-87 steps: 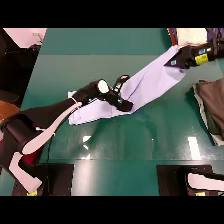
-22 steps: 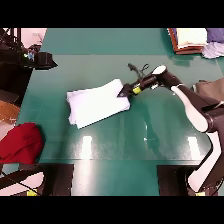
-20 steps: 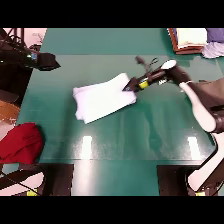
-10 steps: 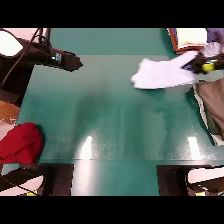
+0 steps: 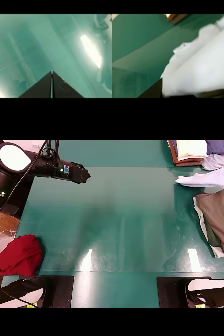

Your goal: Fold the shirts.

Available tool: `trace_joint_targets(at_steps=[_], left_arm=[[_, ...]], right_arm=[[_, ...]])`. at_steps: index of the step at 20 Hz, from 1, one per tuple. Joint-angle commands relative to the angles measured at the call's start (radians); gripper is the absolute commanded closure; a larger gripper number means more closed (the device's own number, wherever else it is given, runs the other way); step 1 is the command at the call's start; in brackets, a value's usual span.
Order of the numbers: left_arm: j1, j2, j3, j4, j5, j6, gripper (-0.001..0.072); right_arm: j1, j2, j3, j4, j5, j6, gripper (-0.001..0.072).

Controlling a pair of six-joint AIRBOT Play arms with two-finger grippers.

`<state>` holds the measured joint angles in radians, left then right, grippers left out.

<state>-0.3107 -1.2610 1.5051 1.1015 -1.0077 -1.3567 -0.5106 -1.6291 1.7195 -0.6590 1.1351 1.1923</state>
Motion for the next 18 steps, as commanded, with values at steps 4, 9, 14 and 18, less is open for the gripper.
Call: trace_joint_targets(at_steps=[4,9,14,18], left_arm=[[-0.002,0.0,0.0,-0.001,-0.004,-0.001,0.0676],[-0.002,0.0,0.0,-0.001,-0.035,-0.001,0.0676],[-0.002,0.0,0.0,-0.001,-0.048,0.003,0.0676],[-0.002,0.0,0.0,-0.001,-0.052,0.003,0.0676]], right_arm=[[-0.028,0.013,0.217,-0.07,0.098,-0.04,0.0692],[-0.058,0.118,0.198,-0.182,0.138,-0.039,0.0692],[-0.168,0.275,-0.017,-0.194,0.161,-0.039,0.0692],[-0.261,0.395,-0.239,-0.373,0.197,-0.036,0.0691]])
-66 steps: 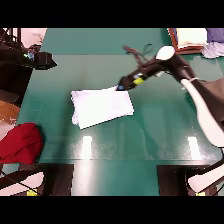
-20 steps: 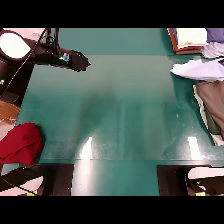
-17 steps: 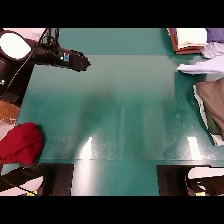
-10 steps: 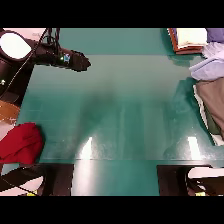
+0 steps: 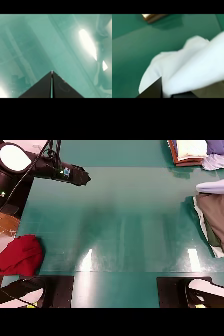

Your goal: Fold the shirts.

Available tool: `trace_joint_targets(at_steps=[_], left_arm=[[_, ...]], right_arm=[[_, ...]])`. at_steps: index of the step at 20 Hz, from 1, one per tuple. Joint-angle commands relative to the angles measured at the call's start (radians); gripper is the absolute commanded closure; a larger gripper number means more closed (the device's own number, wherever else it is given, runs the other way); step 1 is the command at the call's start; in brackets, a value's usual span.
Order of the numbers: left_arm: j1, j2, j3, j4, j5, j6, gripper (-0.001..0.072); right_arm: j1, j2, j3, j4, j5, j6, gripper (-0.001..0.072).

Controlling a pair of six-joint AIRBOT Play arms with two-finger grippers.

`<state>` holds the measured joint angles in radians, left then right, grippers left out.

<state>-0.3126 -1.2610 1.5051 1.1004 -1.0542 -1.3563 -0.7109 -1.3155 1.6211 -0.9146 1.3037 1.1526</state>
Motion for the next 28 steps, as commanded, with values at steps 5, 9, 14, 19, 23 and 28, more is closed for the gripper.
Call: trace_joint_targets(at_steps=[5,9,14,19,23,28], left_arm=[[0.0,0.0,0.0,0.002,-0.006,0.003,0.0676],[0.0,0.0,0.0,0.007,-0.01,0.008,0.0676],[0.0,0.0,0.0,0.007,-0.013,0.029,0.0676],[0.0,0.0,0.0,0.008,0.012,0.029,0.0675],[0.0,0.0,0.0,0.003,-0.01,0.028,0.0675],[0.0,0.0,0.0,0.003,0.072,0.028,0.0675]], right_arm=[[-0.187,0.193,-0.423,-0.255,0.035,0.037,0.0689],[-0.277,0.233,-0.543,-0.267,0.044,0.037,0.0543],[-0.351,0.243,-0.546,-0.246,0.087,0.127,0.0244],[-0.177,0.243,-0.504,0.08,0.117,0.148,0.0247],[0.149,0.243,-0.504,0.109,0.111,0.148,0.0277],[0.449,0.243,-0.504,0.103,0.058,0.141,0.0693]])
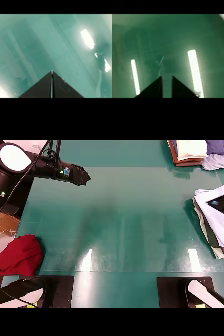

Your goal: Fold the shirts.

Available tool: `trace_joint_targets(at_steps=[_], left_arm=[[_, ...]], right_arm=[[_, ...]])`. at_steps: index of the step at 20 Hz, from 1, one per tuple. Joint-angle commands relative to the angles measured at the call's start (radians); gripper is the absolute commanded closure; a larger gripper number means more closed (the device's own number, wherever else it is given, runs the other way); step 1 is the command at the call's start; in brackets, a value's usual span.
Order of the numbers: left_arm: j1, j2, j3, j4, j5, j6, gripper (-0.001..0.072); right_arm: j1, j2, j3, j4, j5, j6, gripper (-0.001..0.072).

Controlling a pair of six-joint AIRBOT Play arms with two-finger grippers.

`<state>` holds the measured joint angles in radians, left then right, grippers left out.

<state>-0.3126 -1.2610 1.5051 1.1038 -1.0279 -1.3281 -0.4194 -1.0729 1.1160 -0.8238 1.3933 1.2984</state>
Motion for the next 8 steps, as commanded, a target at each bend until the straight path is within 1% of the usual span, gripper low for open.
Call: trace_joint_targets(at_steps=[1,4,8], left_arm=[[0.0,0.0,0.0,0.0,0.061,0.0,0.0675],[0.0,0.0,0.0,-0.001,0.087,0.0,0.0675],[0.0,0.0,0.0,-0.001,0.116,0.0,0.0675]], right_arm=[[0.193,0.0,0.001,0.009,-0.036,-0.01,0.0691],[0.24,0.0,0.001,0.01,-0.031,-0.01,0.0691],[0.229,0.0,0.001,0.01,-0.013,-0.01,0.0691]])
